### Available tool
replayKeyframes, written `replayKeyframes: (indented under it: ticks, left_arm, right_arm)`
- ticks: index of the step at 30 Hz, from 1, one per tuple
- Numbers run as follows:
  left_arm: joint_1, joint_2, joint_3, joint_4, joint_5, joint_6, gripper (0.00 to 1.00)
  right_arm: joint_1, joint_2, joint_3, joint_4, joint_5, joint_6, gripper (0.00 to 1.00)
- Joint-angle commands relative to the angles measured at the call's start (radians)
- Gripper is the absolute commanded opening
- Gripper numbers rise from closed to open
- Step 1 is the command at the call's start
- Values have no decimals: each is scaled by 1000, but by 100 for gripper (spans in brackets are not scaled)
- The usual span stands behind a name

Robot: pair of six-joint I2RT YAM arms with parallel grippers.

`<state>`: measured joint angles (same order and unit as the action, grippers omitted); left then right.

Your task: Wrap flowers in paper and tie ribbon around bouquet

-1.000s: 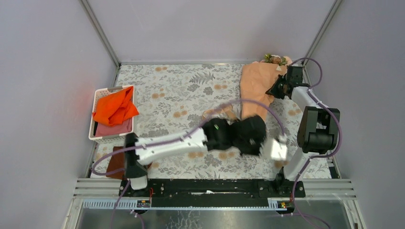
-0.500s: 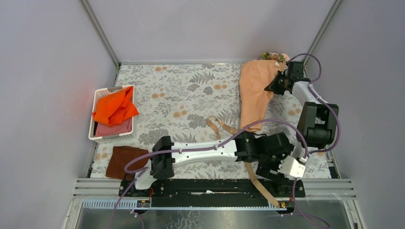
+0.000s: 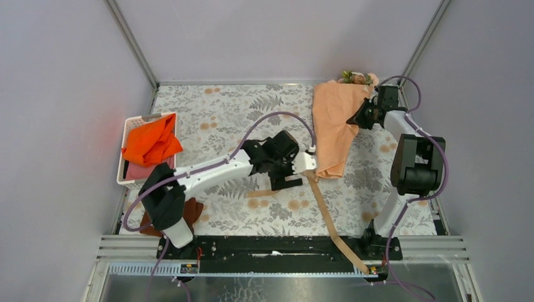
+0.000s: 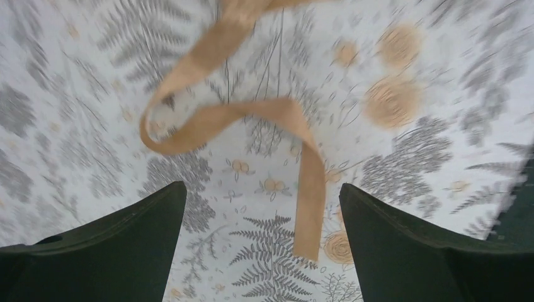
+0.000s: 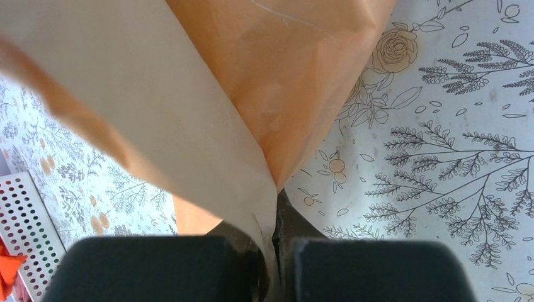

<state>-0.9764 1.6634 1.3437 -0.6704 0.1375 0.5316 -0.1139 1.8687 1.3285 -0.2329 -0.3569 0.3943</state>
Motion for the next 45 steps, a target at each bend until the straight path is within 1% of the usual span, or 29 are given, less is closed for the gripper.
replayKeyframes:
  ticks: [1,3,8,10,11,12,14,15,16,17,20,23,27,30,33,34,36,39,41,42,45]
  left_arm:
    - [22,44,-143,181,-20,-28,99]
    - [23,79,-174,222,-30,-26,99]
    - [27,155,-187,292,-108,-32,98]
    - [32,173,-197,309,-132,-29,92]
    - [35,178,-204,308,-134,-30,85]
    - [38,179,-208,304,-122,-30,75]
    - [46,175,-221,286,-79,-23,43]
    - [54,168,-228,272,-61,-15,25]
    - [69,160,-238,264,-55,-13,4]
    - [94,148,-247,258,-51,-13,0]
    - [223,90,-272,221,-32,-26,0]
    - [356,1,-303,196,32,-29,0]
    - [485,-90,-368,185,78,-16,0]
    - [581,-129,-388,173,88,-15,0]
    - [694,-166,-331,105,82,-20,0]
    - [728,-184,-285,61,88,-30,0]
    - [782,-226,-150,-72,147,-48,0]
    - [786,-280,54,-273,302,-38,0]
    - [758,-299,148,-345,418,-53,0]
    - [724,-301,177,-361,450,-69,0]
    - [547,-260,189,-336,485,-129,0]
  right_arm:
    - [12,-23,-2,48,-25,5,0]
    - [14,-30,-14,51,-22,7,0]
    - [20,-55,-34,53,-18,9,0]
    - [27,-68,-44,56,-17,14,0]
    - [34,-75,-50,58,-16,17,0]
    - [41,-80,-56,59,-13,19,0]
    - [54,-86,-66,60,-7,23,0]
    - [60,-88,-70,60,-8,26,0]
    - [67,-90,-75,61,-10,30,0]
    - [74,-94,-80,63,-14,33,0]
    - [106,-109,-102,67,-18,42,0]
    - [177,-126,-125,84,-30,55,0]
    - [257,-158,-174,135,-70,116,0]
    - [341,-211,-237,199,-52,178,0]
    - [459,-251,-310,280,-6,243,0]
    - [492,-262,-345,319,6,271,0]
    - [550,-269,-414,391,42,322,0]
    - [624,-251,-485,475,101,374,0]
    - [669,-226,-510,510,128,394,0]
    - [691,-211,-509,513,143,398,0]
    - [731,-176,-517,538,167,422,0]
